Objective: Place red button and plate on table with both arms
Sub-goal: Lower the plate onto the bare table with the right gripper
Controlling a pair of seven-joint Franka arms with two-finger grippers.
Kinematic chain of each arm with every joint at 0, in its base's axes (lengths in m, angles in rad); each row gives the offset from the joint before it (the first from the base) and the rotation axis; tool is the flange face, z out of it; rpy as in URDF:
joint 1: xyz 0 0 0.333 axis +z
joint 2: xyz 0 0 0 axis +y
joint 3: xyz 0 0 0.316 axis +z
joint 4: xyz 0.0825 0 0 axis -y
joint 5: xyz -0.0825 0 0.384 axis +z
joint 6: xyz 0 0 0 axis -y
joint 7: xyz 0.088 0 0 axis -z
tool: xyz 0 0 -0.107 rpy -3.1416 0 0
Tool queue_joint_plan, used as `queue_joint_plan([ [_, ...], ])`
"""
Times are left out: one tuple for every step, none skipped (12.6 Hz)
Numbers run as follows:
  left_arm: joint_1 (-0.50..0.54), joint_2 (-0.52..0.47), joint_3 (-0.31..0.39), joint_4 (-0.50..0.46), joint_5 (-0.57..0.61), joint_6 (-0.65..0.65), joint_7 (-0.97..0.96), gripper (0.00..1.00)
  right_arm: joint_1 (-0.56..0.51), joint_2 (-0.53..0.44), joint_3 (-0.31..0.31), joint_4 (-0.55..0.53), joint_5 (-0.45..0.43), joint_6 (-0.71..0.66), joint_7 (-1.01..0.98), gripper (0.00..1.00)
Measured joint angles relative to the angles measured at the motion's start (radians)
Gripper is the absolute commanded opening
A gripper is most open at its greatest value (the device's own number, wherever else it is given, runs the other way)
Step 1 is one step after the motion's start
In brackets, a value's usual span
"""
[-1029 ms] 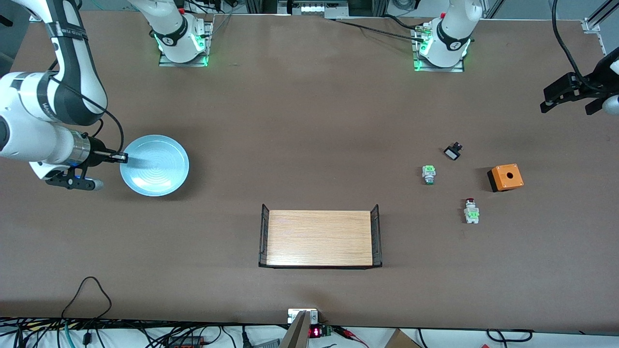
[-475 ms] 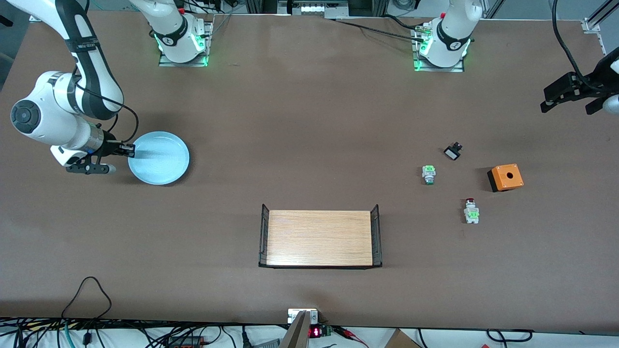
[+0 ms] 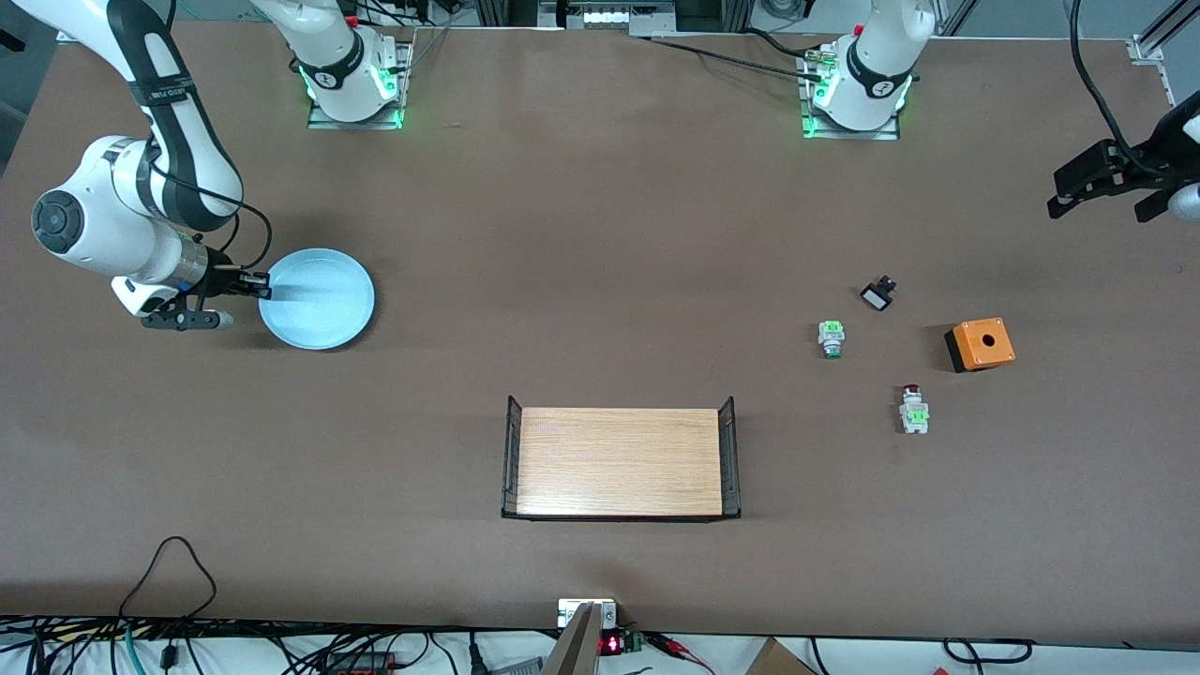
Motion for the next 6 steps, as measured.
queue_joint_plan([
  [0.000, 0.000, 0.000, 0.000, 0.000, 0.000, 0.000, 1.00, 0.000, 0.001, 0.000, -0.002, 0.030, 0.000, -0.028, 0.00],
  [0.000, 0.000, 0.000, 0.000, 0.000, 0.000, 0.000, 1.00, -0.003, 0.004, 0.000, -0.005, 0.047, 0.000, -0.047, 0.00],
  [0.000, 0.000, 0.000, 0.000, 0.000, 0.000, 0.000, 1.00, -0.009, 0.006, 0.000, -0.007, 0.052, 0.000, -0.060, 0.02],
  [0.000, 0.000, 0.000, 0.000, 0.000, 0.000, 0.000, 1.00, -0.014, 0.009, 0.000, -0.007, 0.052, 0.000, -0.067, 0.53],
  [0.000, 0.000, 0.000, 0.000, 0.000, 0.000, 0.000, 1.00, -0.017, 0.010, 0.000, -0.007, 0.053, 0.000, -0.069, 1.00],
  [0.000, 0.000, 0.000, 0.000, 0.000, 0.000, 0.000, 1.00, -0.018, 0.010, 0.000, -0.007, 0.056, 0.000, -0.069, 1.00],
])
